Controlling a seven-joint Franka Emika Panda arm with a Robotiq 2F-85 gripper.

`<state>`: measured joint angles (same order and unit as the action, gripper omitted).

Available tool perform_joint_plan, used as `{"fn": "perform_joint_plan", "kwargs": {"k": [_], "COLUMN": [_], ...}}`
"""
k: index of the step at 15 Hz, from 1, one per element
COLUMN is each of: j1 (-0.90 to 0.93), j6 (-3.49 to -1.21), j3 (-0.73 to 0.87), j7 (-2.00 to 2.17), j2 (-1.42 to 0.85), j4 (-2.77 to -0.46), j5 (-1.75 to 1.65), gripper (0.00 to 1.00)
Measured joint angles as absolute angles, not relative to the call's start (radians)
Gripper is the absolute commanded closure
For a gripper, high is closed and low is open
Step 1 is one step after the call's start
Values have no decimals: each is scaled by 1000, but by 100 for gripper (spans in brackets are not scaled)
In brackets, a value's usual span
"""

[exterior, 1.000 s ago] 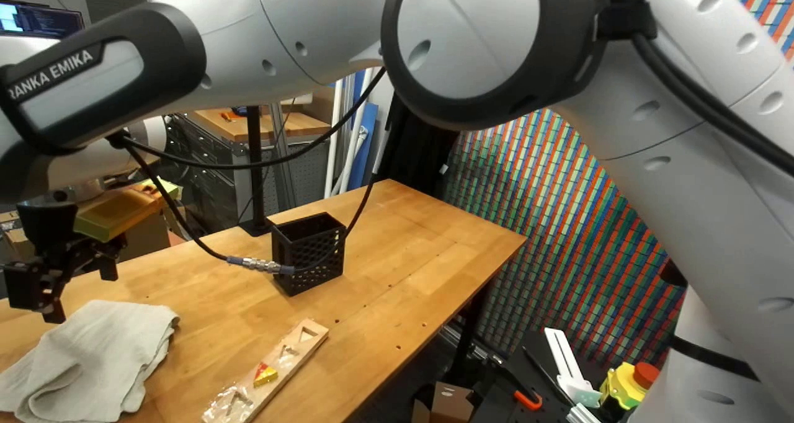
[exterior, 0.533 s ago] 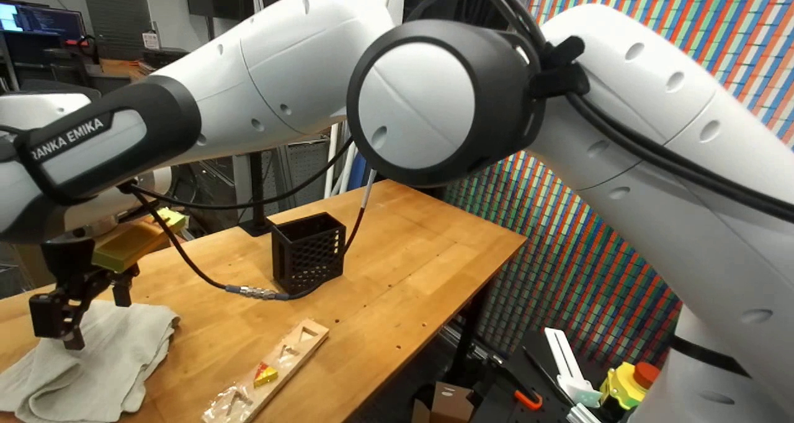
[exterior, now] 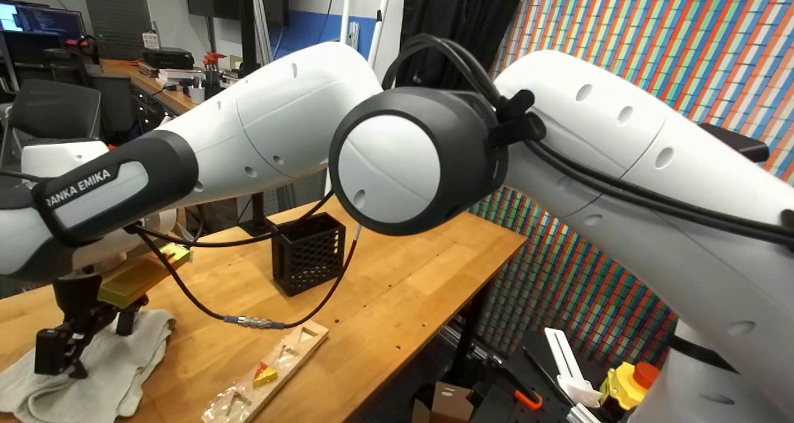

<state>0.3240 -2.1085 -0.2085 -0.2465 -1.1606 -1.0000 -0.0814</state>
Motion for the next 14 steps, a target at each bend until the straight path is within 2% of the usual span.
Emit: {"fn": "perform_joint_plan", "kwargs": {"k": [4,9,11,14], "j1": [322,317,309,289], "j6": [-2109,-2111,-2111,-2109], "j3": [-219,-220,-219,-214], "j7": [-247,-246,-246,-246], "j2": [-1167,-1161,-1151,-1122], "j4": [-990,-987,-990,-1002], "j5": [-54,-52,-52,-54], "gripper": [66,100,96,96]}}
